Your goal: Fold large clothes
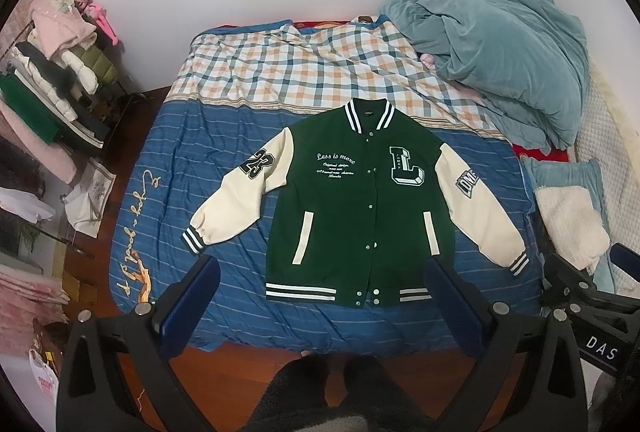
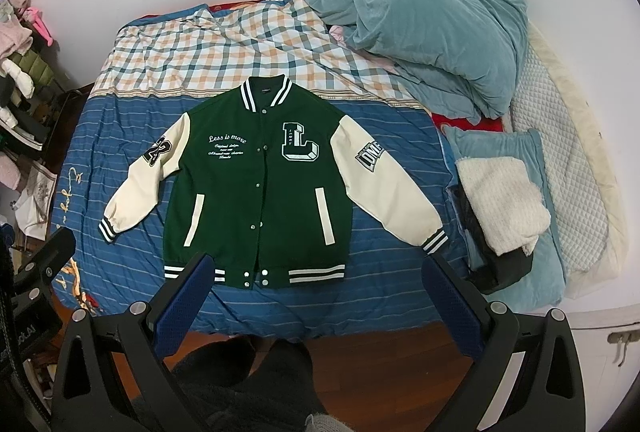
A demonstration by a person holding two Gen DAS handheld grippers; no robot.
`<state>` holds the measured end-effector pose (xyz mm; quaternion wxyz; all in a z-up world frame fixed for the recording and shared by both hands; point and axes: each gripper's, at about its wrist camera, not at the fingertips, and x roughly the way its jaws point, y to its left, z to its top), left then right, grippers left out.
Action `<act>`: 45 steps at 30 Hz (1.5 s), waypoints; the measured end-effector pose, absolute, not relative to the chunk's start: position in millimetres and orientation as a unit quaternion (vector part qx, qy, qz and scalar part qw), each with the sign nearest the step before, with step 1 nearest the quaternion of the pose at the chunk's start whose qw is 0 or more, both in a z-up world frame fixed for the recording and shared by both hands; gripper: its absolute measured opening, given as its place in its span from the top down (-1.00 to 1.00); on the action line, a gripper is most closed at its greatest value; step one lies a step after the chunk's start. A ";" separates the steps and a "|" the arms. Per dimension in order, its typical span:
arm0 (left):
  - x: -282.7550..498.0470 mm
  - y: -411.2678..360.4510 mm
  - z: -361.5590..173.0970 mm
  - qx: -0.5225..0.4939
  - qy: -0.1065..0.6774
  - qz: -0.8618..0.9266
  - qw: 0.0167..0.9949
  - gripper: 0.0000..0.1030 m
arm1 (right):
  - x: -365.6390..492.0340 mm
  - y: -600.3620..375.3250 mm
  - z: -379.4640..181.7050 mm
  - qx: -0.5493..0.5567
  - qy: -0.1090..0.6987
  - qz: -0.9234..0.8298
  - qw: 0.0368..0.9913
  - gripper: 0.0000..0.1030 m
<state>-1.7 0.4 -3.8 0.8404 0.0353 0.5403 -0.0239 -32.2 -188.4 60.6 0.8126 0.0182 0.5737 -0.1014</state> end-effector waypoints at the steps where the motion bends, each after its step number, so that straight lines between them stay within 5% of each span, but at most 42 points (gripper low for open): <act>1: -1.9 0.5 -4.1 0.036 0.541 -0.024 0.840 -1.00 | -32.0 -189.7 59.0 0.018 0.574 -0.101 0.813 -1.00; 45: -3.6 2.8 -2.8 0.039 0.537 -0.020 0.842 -1.00 | -41.0 -181.1 57.1 0.021 0.575 -0.099 0.812 -1.00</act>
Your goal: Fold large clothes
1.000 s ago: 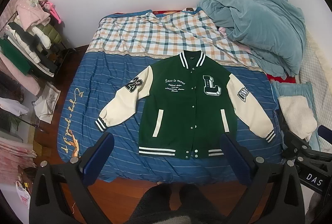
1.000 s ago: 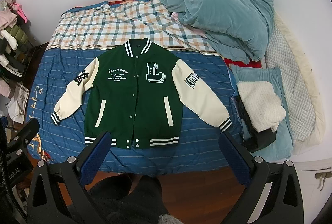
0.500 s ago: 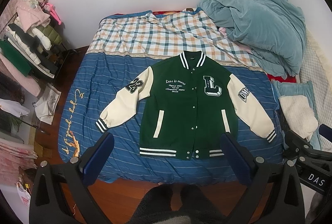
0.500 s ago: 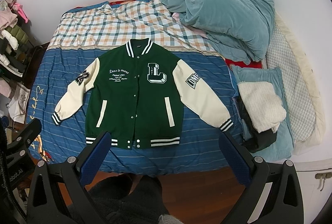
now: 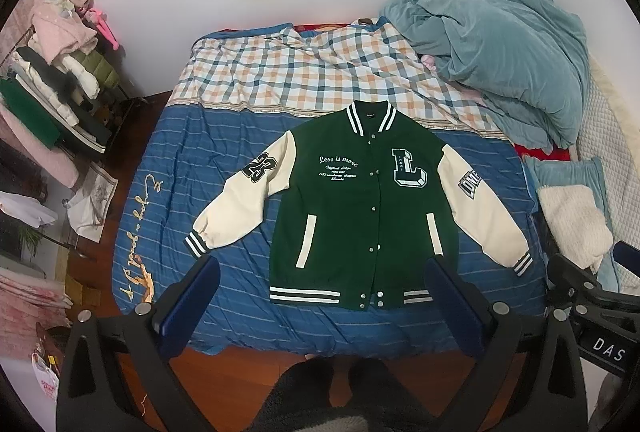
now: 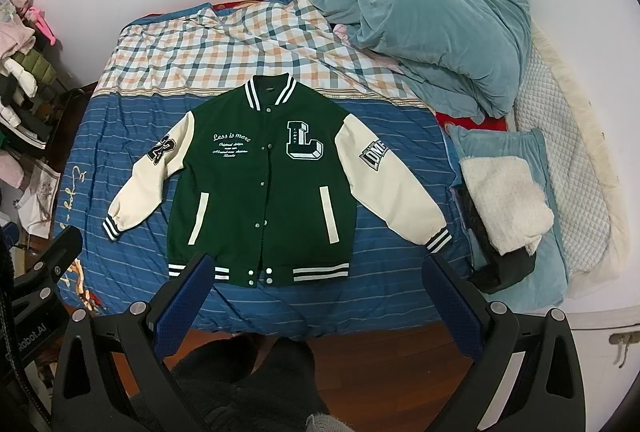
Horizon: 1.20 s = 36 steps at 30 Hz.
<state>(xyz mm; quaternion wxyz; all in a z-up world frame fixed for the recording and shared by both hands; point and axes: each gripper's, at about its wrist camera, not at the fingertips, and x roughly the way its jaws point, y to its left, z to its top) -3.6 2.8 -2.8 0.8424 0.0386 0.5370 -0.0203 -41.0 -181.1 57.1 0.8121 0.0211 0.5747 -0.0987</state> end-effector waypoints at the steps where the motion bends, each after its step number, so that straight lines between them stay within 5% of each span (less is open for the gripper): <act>1: -3.6 3.6 -3.0 0.039 0.537 -0.020 0.843 -1.00 | -42.6 -180.8 56.2 0.021 0.574 -0.099 0.812 -1.00; 14: 7.6 5.9 -3.3 0.043 0.528 -0.018 0.848 -1.00 | -40.4 -177.2 59.9 0.025 0.573 -0.100 0.813 -1.00; 21: 47.0 9.8 -16.5 0.101 0.442 0.010 0.891 -1.00 | -38.1 -187.7 51.7 0.127 0.520 -0.113 0.837 -1.00; 28: 104.9 8.4 -94.1 0.070 0.457 -0.040 0.886 -1.00 | -50.5 -255.4 -36.9 0.247 0.506 -0.220 0.796 -0.99; 32: 134.0 -22.9 -145.5 0.094 0.463 -0.029 0.881 -1.00 | -54.8 -317.2 -114.4 0.314 0.506 -0.264 0.759 -0.45; 36: 156.7 -52.5 -201.7 0.112 0.473 -0.005 0.874 -1.00 | -61.3 -383.5 -206.3 0.360 0.505 -0.303 0.723 -0.39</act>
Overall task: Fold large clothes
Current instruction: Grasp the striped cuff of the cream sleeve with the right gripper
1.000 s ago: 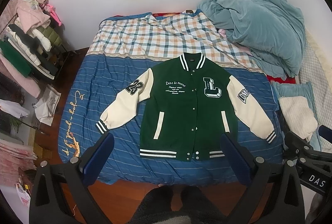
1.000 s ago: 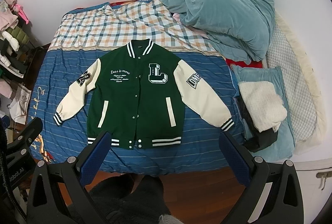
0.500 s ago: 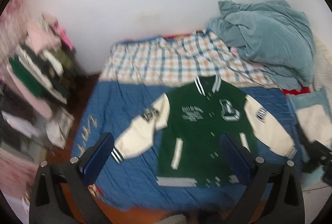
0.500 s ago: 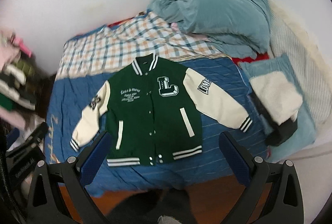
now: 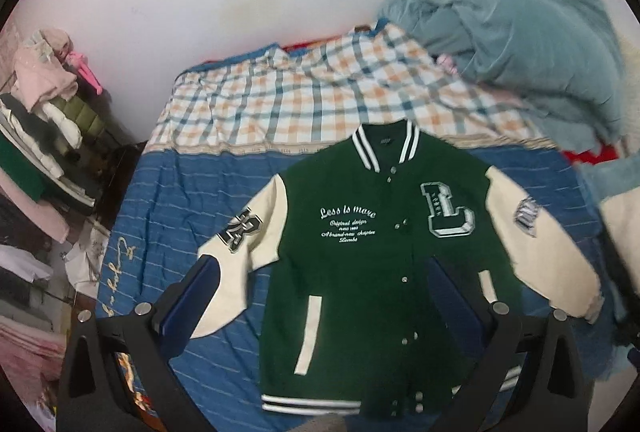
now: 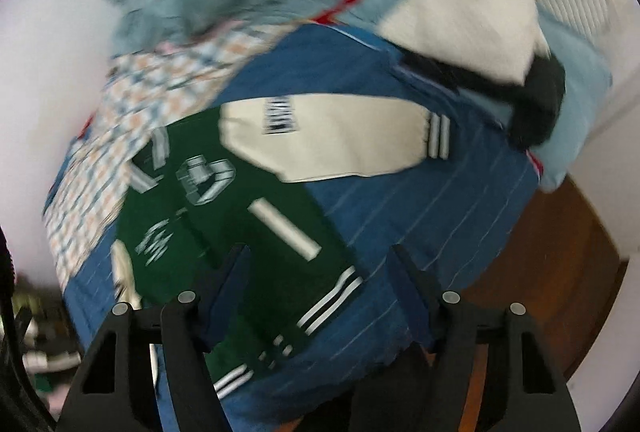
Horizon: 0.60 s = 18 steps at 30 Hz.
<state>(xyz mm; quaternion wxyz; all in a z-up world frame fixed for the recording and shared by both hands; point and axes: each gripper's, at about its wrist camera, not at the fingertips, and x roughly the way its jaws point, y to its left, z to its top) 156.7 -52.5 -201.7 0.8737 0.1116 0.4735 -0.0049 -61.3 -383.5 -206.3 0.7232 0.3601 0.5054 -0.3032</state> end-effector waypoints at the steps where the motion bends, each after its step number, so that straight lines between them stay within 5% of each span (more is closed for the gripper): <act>1: 163.2 -60.6 -218.1 0.116 0.478 0.003 0.870 -1.00 | -63.8 -404.9 -236.9 0.380 0.503 -0.311 0.712 -0.39; 11: 209.3 -105.8 -381.0 0.135 0.555 0.051 0.819 -1.00 | -86.1 -578.9 -515.2 0.569 0.441 -0.365 0.591 -0.40; 18: 230.2 -120.2 -468.3 0.152 0.580 0.045 0.799 -1.00 | -59.6 -630.8 -573.8 0.591 0.379 -0.366 0.611 -0.36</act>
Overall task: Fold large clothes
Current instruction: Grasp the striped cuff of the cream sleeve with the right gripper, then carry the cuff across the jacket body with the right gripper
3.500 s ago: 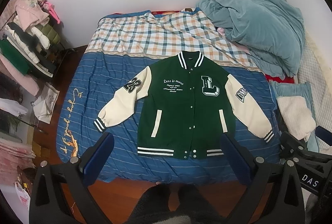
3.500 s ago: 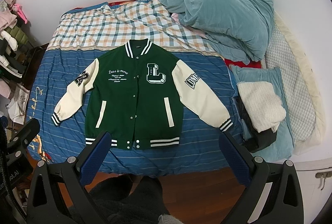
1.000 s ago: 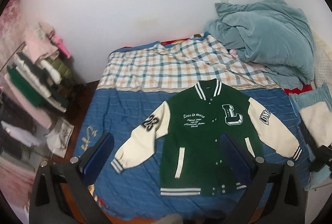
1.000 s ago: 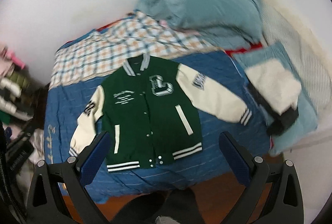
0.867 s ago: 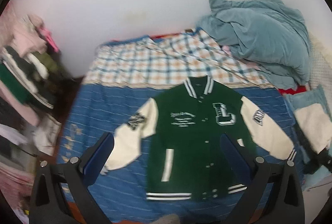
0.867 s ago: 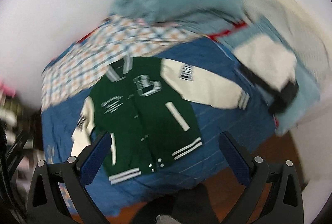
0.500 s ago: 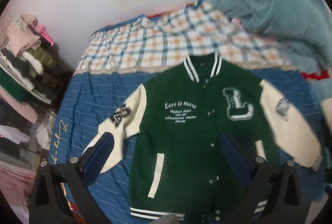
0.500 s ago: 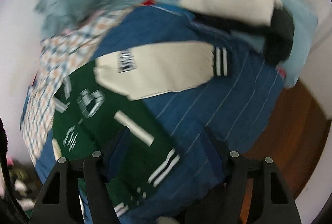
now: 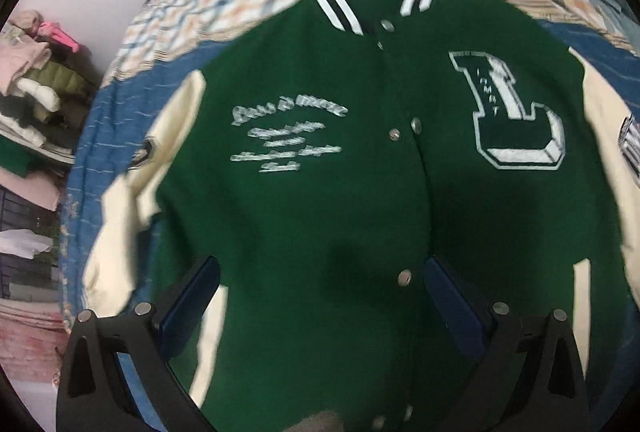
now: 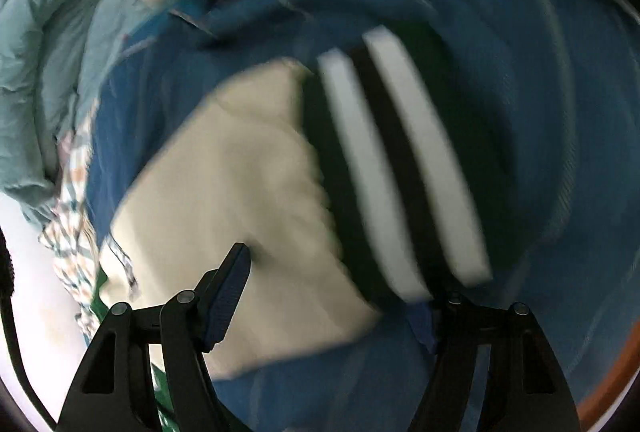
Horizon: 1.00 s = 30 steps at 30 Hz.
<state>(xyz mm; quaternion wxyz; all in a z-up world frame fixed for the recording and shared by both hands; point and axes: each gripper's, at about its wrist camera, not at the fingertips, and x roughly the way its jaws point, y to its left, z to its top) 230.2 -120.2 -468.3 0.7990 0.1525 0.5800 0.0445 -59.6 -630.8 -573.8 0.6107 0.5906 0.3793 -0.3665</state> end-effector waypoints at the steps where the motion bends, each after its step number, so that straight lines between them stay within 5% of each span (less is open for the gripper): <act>1: 235.1 -123.6 -476.3 0.154 0.582 0.042 0.798 -1.00 | -55.4 -630.0 -567.2 0.593 0.362 -0.365 0.619 -0.25; 2: 239.5 -126.7 -485.9 0.157 0.584 0.039 0.796 -1.00 | -52.7 -634.3 -562.8 0.596 0.337 -0.363 0.632 0.15; 3: 242.4 -128.2 -494.6 0.159 0.585 0.037 0.794 -1.00 | -49.6 -638.9 -562.4 0.598 0.323 -0.359 0.640 0.24; 7: 253.2 -129.9 -526.6 0.156 0.590 0.027 0.792 -1.00 | -38.7 -656.1 -595.3 0.609 0.321 -0.354 0.633 0.18; 11: 256.5 -126.9 -533.1 0.119 0.574 0.012 0.810 -1.00 | -21.5 -661.8 -601.8 0.618 0.303 -0.344 0.639 -0.17; 13: 259.2 -123.0 -535.9 0.079 0.565 0.009 0.821 -1.00 | -13.3 -658.0 -593.2 0.609 0.307 -0.347 0.644 0.27; 14: 261.5 -119.3 -537.4 0.054 0.570 0.007 0.820 -1.00 | -7.0 -660.6 -588.8 0.605 0.310 -0.345 0.646 0.68; 15: 264.8 -115.2 -538.2 0.030 0.579 0.005 0.815 -1.00 | -4.3 -658.3 -579.5 0.605 0.309 -0.348 0.646 0.73; 21: 278.9 -121.7 -530.7 0.035 0.607 -0.019 0.794 -1.00 | 29.5 -673.7 -475.8 0.566 0.256 -0.378 0.687 0.82; 30: 282.1 -98.1 -476.8 0.068 0.588 0.058 0.804 -1.00 | 198.1 -609.4 -333.1 0.447 0.279 -0.286 0.800 0.83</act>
